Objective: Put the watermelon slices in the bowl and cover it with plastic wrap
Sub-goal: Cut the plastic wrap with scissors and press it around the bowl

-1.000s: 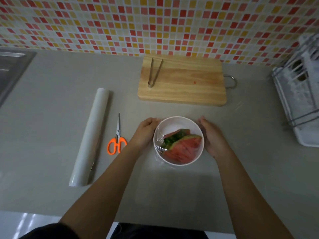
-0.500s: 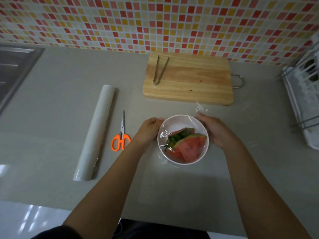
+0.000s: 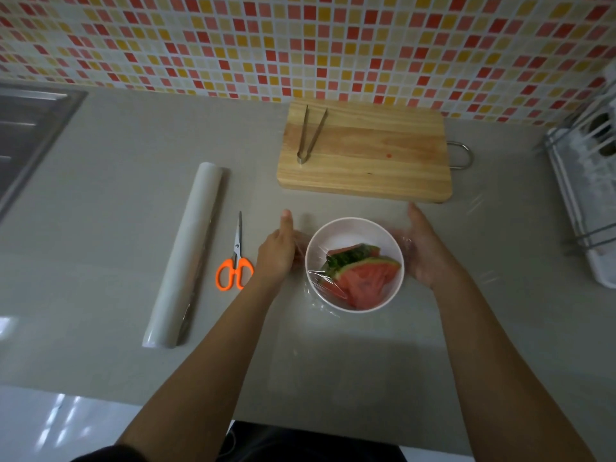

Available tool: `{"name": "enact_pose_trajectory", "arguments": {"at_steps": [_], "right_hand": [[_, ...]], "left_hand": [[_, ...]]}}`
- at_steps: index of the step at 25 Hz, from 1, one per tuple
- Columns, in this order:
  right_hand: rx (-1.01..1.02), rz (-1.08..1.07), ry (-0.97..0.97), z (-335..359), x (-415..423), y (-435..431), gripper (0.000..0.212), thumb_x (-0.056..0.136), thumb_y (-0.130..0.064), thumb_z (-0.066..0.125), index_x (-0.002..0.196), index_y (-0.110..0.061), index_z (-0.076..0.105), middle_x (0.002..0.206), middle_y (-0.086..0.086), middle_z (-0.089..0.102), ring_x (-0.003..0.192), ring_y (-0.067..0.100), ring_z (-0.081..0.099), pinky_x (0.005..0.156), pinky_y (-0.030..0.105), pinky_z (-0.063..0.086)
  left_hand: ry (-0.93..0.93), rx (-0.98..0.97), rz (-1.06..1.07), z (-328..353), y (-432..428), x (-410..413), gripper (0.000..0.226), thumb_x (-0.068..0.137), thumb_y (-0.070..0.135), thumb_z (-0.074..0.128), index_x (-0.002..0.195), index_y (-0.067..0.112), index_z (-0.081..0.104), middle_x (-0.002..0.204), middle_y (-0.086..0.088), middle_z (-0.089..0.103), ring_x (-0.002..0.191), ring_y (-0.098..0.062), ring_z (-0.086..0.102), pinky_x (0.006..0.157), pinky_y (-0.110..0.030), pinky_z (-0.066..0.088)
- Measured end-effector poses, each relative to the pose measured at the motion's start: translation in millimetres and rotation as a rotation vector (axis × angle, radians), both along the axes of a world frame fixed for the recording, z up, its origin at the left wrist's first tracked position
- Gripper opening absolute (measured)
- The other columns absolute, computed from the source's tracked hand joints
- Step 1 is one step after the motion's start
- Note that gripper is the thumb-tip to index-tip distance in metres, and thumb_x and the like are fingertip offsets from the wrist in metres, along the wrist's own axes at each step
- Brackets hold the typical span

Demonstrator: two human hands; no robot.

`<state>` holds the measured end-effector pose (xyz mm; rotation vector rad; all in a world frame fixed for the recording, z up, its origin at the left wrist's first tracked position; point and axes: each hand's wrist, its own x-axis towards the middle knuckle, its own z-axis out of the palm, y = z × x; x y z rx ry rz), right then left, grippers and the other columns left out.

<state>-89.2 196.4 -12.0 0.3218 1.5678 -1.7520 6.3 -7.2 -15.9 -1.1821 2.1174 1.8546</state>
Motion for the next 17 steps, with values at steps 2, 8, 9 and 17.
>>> {"name": "enact_pose_trajectory", "arguments": {"at_steps": [2,8,9,17], "right_hand": [[0.183,0.114,0.065,1.2,0.1,-0.1,0.053,0.082,-0.064,0.048,0.073,-0.019,0.074,0.069,0.001,0.071,0.068,0.018,0.067,0.069,0.028,0.055],[0.216,-0.168,0.127,4.6,4.1,-18.8,0.03,0.09,-0.035,0.053,0.074,-0.016,0.069,0.069,0.004,0.066,0.066,0.022,0.061,0.065,0.031,0.049],[0.215,-0.22,0.131,4.0,5.7,-21.7,0.029,0.09,-0.036,0.053,0.075,-0.017,0.068,0.071,0.004,0.066,0.066,0.021,0.061,0.065,0.031,0.049],[0.152,-0.365,0.212,8.5,16.6,-26.0,0.029,0.087,-0.044,0.055,0.07,-0.027,0.071,0.072,-0.004,0.064,0.064,0.016,0.061,0.056,0.027,0.05]], "left_hand": [[-0.032,-0.06,-0.102,2.0,0.9,-5.3,0.063,0.085,0.07,0.032,0.062,0.026,0.07,0.076,0.004,0.07,0.081,-0.018,0.064,0.078,-0.034,0.049],[0.201,-0.045,-0.042,1.7,8.7,-13.5,0.033,0.095,0.037,0.048,0.073,0.012,0.053,0.072,-0.006,0.058,0.071,-0.022,0.055,0.071,-0.039,0.047],[0.219,-0.063,-0.037,2.2,10.6,-13.9,0.032,0.096,0.036,0.046,0.075,0.013,0.053,0.075,-0.007,0.059,0.073,-0.022,0.056,0.073,-0.04,0.048],[0.278,-0.229,-0.026,6.8,16.0,-18.7,0.036,0.1,0.036,0.038,0.087,0.007,0.055,0.073,0.001,0.063,0.069,-0.007,0.057,0.069,-0.031,0.044]]}}
